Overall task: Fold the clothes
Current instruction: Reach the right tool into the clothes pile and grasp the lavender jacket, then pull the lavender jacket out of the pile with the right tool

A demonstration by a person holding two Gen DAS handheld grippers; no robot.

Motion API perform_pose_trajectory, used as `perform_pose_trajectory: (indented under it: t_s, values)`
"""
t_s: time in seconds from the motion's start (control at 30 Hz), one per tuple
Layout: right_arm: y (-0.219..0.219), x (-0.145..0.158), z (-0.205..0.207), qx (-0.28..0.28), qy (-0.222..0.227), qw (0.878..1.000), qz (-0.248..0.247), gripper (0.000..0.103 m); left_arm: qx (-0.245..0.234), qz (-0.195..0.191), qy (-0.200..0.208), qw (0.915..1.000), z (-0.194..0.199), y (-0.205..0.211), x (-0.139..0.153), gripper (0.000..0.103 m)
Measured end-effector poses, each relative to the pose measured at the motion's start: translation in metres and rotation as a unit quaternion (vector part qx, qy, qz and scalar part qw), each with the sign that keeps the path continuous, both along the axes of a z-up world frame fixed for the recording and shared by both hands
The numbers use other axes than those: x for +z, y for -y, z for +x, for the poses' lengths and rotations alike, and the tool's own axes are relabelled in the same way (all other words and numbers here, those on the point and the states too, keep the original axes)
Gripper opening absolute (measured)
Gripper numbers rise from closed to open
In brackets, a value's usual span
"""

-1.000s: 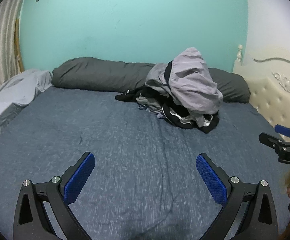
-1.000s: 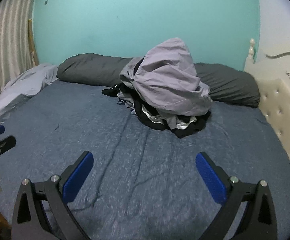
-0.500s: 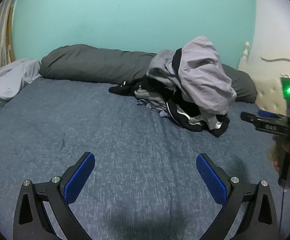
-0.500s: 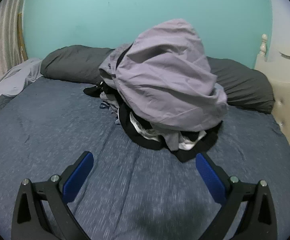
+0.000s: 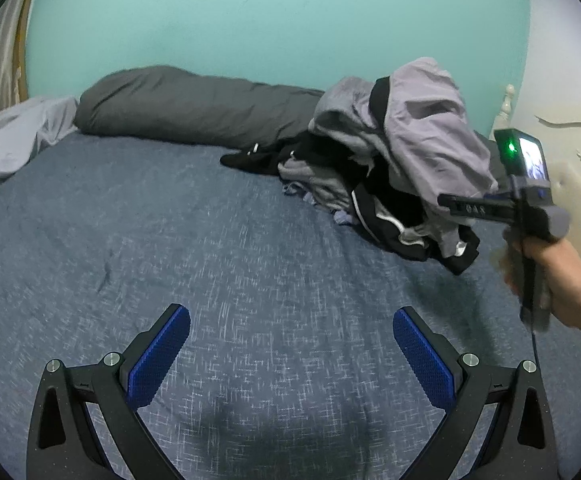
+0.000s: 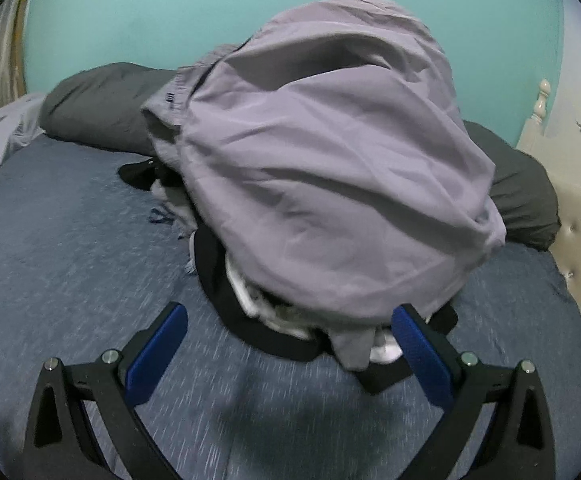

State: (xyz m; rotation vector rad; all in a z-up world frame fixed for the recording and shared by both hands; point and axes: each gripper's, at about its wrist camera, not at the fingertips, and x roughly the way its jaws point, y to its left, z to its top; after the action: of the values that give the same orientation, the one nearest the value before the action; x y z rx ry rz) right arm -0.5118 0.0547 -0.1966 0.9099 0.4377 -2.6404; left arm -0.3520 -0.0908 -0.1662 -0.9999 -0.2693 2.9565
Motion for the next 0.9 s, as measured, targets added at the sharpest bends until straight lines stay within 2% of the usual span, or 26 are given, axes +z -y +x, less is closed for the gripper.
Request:
perform_pose_trajectory:
  t_s: [0.03, 0.07, 0.13, 0.17, 0.23, 0.3, 0.33, 0.37, 0.4, 0.43, 0.5, 0.63, 0.8, 0.9]
  values:
    - [0.003, -0.003, -0.005, -0.001, -0.002, 1.0, 0.007, 0.095, -0.001, 0.003, 0.001, 1.0, 0.0, 0.001, -0.002, 0.103]
    - [0.007, -0.005, -0.01, -0.002, -0.004, 1.0, 0.014, 0.086, -0.002, 0.006, 0.002, 1.0, 0.0, 0.003, -0.005, 0.103]
    - [0.013, -0.012, -0.019, -0.002, -0.008, 1.0, 0.03, 0.082, -0.003, 0.01, 0.002, 0.9999, 0.0, 0.005, -0.009, 0.103]
    - [0.015, -0.015, -0.022, -0.001, -0.01, 0.999, 0.036, 0.072, -0.003, 0.011, 0.002, 0.9999, 0.001, 0.007, -0.01, 0.103]
    - [0.018, -0.019, -0.029, -0.001, -0.014, 0.999, 0.047, 0.064, -0.003, 0.013, 0.003, 0.9999, 0.001, 0.01, -0.014, 0.103]
    - [0.018, -0.02, -0.035, -0.001, -0.018, 0.998, 0.052, 0.04, -0.003, 0.015, 0.003, 0.9999, 0.003, 0.012, -0.018, 0.103]
    - [0.016, -0.019, -0.036, -0.004, -0.022, 0.998, 0.054, 0.036, -0.002, 0.017, 0.003, 0.9999, 0.004, 0.014, -0.019, 0.103]
    - [0.014, -0.017, -0.036, -0.001, -0.022, 0.998, 0.051, 0.026, -0.002, 0.019, 0.003, 0.9998, 0.006, 0.015, -0.02, 0.103]
    - [0.012, -0.014, -0.035, -0.002, -0.026, 0.998, 0.049, 0.011, -0.001, 0.02, 0.002, 0.9998, 0.007, 0.016, -0.021, 0.103]
    - [0.009, -0.012, -0.032, -0.003, -0.031, 0.998, 0.049, 0.007, -0.001, 0.022, 0.002, 0.9998, 0.008, 0.017, -0.022, 0.103]
    - [0.005, -0.005, -0.026, -0.001, -0.039, 0.998, 0.049, 0.002, 0.0, 0.024, 0.008, 0.9997, 0.01, 0.018, -0.025, 0.103]
    - [-0.011, 0.016, -0.011, -0.001, -0.063, 0.997, 0.04, 0.001, 0.0, 0.029, 0.009, 0.9995, 0.017, 0.018, -0.021, 0.103]
    - [-0.046, 0.059, 0.02, 0.009, -0.079, 0.997, -0.009, 0.001, 0.005, 0.025, 0.012, 0.9996, 0.033, 0.02, -0.009, 0.103]
    - [-0.072, 0.084, 0.054, 0.024, -0.092, 0.995, -0.025, 0.001, 0.014, 0.022, 0.007, 0.9996, 0.05, 0.023, 0.003, 0.103]
